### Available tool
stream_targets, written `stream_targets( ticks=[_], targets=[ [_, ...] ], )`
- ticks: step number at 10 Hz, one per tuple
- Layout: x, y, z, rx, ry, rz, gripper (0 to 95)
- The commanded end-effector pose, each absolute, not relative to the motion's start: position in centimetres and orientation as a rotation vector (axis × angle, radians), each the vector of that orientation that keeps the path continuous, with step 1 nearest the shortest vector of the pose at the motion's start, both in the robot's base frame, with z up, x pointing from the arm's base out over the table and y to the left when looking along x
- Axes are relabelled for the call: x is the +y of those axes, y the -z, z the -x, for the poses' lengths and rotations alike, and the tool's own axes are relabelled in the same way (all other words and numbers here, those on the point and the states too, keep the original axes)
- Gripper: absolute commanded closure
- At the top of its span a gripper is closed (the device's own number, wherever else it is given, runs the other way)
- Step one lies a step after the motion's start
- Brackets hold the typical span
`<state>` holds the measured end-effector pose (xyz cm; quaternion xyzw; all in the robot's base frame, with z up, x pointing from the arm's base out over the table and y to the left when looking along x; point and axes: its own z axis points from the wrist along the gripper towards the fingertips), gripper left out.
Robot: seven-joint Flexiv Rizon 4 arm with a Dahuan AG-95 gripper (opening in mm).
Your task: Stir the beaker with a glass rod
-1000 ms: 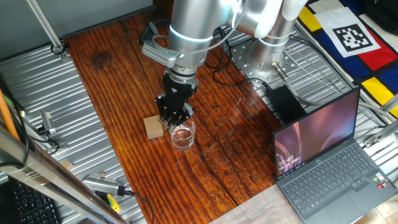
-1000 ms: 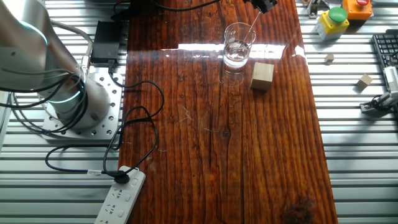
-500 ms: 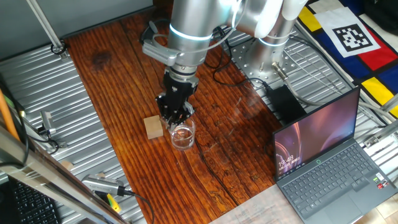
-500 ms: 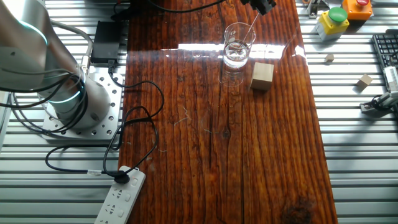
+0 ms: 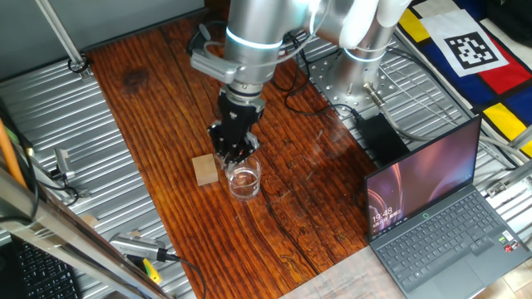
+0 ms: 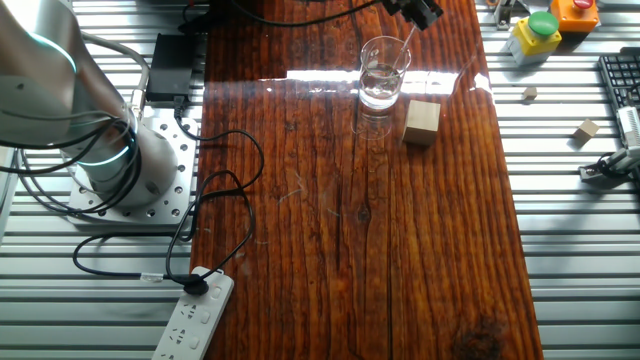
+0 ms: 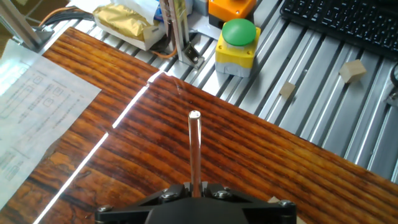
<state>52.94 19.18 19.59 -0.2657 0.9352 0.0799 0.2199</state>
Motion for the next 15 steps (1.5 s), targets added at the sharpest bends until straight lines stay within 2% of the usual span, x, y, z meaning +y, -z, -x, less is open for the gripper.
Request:
stream_targets(
  ticks=[1,10,15],
  targets=[
    [19.6,-19.6,-53.0,2.592,-0.218,0.727,95.0],
    [19.2,-20.2,-50.7,2.595,-0.216,0.747,95.0],
    [18.9,-20.3,-51.9,2.597,-0.219,0.738,95.0]
  ],
)
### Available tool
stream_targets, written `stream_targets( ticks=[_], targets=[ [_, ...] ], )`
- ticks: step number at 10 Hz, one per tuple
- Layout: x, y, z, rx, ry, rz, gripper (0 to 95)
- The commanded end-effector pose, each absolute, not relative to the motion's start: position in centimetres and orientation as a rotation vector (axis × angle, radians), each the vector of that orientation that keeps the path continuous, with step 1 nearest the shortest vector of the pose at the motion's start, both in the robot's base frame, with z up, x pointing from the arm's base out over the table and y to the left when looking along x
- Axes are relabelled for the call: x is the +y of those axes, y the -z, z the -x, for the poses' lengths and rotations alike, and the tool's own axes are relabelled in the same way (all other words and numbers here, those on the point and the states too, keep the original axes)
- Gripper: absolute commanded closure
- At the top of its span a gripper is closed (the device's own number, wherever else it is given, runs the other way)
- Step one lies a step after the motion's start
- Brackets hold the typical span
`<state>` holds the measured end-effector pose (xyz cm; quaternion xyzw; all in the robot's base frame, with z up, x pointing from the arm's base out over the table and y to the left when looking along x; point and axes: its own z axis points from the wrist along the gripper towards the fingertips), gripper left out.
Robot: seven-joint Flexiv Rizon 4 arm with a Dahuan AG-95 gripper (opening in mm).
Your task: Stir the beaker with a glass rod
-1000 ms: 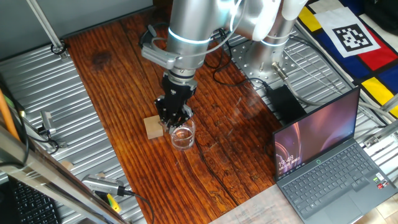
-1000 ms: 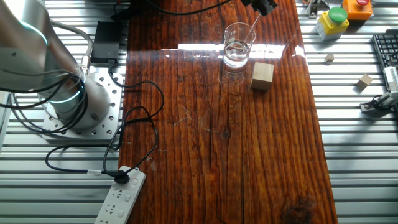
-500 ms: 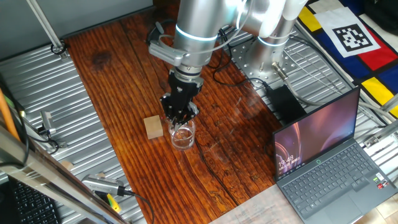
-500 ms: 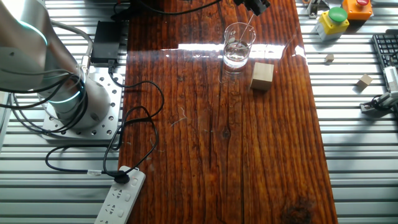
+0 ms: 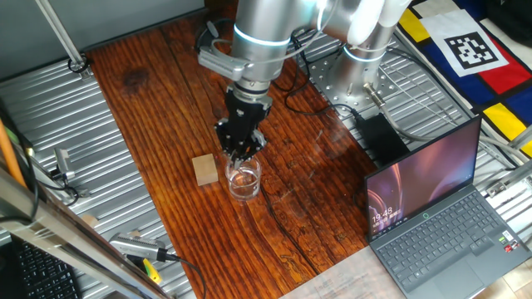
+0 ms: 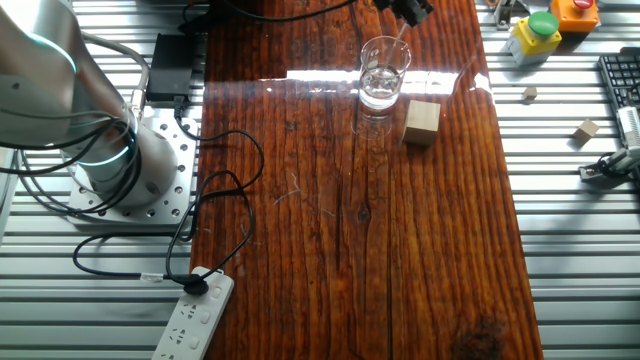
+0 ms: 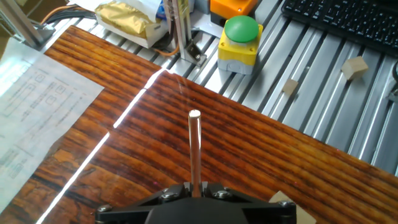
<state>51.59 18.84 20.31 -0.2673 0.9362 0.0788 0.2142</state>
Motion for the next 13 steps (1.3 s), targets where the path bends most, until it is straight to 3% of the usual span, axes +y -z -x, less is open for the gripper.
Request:
stream_targets(
  ticks=[1,13],
  targets=[
    [19.1,-20.2,-52.1,2.599,-0.22,0.733,95.0],
    [19.5,-20.4,-50.2,2.61,-0.216,0.722,95.0]
  ],
)
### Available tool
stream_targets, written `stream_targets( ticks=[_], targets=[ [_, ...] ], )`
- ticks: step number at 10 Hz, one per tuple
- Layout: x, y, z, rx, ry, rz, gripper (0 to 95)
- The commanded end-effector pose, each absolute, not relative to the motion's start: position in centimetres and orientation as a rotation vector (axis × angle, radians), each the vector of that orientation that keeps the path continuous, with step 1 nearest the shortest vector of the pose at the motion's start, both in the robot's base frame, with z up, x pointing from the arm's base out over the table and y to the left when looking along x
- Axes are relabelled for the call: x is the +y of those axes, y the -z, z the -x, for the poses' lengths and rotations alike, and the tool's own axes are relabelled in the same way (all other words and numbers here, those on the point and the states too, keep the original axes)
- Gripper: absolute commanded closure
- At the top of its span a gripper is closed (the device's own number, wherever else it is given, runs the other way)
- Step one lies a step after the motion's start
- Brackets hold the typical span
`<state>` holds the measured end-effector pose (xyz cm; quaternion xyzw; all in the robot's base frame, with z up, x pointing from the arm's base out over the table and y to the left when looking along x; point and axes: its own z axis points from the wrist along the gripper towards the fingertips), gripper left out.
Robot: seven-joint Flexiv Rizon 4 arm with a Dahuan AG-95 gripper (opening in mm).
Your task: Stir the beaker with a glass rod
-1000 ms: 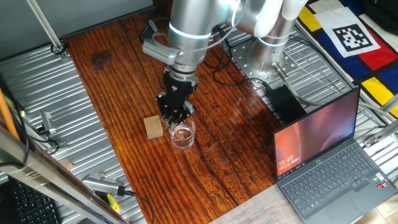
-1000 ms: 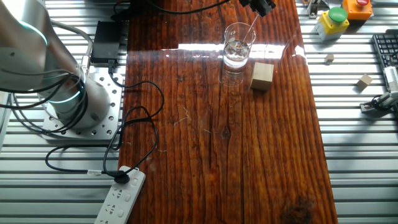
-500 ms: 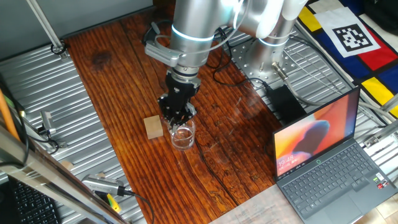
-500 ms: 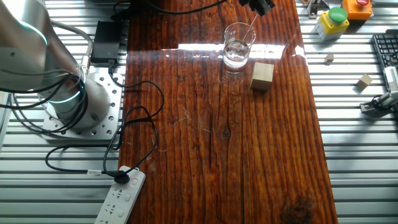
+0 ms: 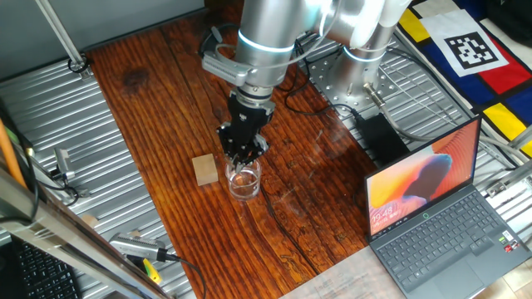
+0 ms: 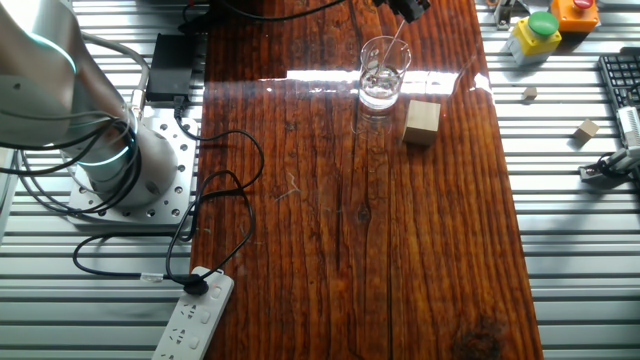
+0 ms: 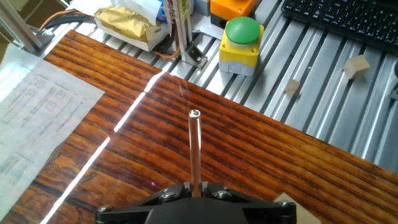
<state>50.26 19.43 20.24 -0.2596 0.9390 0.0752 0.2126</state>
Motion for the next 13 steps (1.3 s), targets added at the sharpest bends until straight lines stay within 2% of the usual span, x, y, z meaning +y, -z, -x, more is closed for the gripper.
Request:
stream_targets(
  ticks=[1,4,13],
  targets=[
    [19.4,-20.3,-50.4,2.608,-0.216,0.724,95.0],
    [18.9,-20.1,-51.6,2.605,-0.213,0.741,95.0],
    [19.0,-19.0,-52.0,2.656,-0.203,0.785,95.0]
  ],
)
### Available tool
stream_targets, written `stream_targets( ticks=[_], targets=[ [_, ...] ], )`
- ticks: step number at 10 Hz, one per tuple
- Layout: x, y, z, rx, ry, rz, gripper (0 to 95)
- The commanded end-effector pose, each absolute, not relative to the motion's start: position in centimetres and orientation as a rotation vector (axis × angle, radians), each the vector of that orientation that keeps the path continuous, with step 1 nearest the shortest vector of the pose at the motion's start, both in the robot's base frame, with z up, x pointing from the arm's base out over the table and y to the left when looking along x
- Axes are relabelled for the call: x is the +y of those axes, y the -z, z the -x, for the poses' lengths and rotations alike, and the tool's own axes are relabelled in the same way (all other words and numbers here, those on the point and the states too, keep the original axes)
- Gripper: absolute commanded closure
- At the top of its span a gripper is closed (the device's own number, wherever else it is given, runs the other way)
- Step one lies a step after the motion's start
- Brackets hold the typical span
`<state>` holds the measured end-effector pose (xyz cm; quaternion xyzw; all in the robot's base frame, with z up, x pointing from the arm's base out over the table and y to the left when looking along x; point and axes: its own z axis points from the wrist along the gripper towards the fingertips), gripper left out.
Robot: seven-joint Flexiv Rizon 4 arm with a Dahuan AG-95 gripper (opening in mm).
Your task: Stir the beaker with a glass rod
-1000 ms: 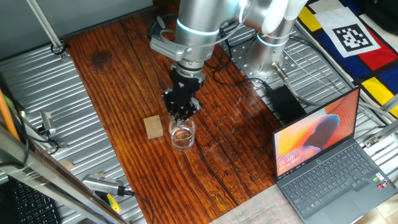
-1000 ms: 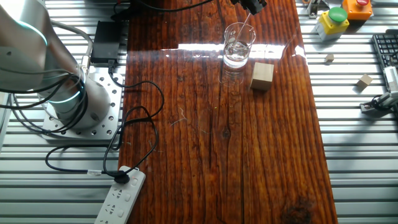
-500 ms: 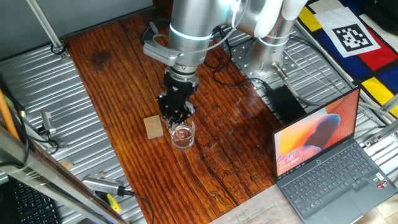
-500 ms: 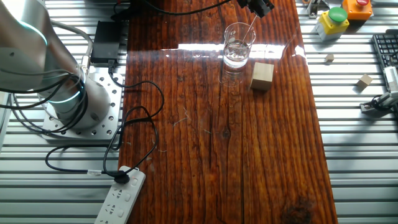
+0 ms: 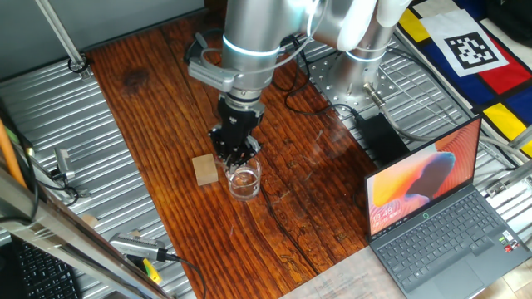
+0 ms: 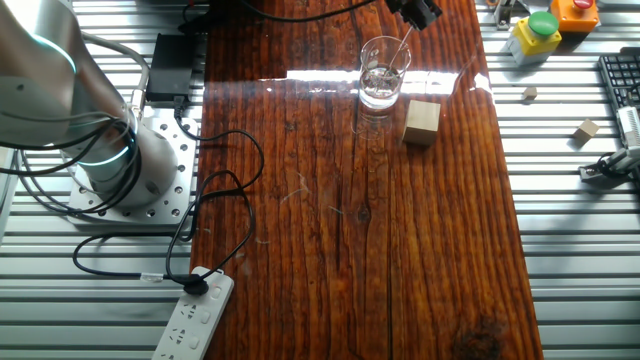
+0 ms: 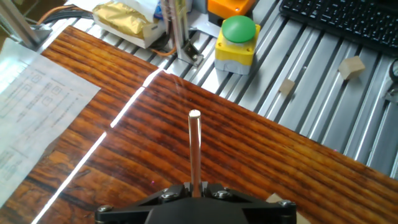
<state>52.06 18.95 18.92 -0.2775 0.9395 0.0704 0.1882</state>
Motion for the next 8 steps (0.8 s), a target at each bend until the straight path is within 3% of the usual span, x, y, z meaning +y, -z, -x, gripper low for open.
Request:
stream_targets(
  ticks=[1,8],
  targets=[
    [19.02,-18.91,-51.98,2.666,-0.198,0.792,95.0],
    [18.97,-18.22,-52.13,2.662,-0.205,0.793,95.0]
  ],
)
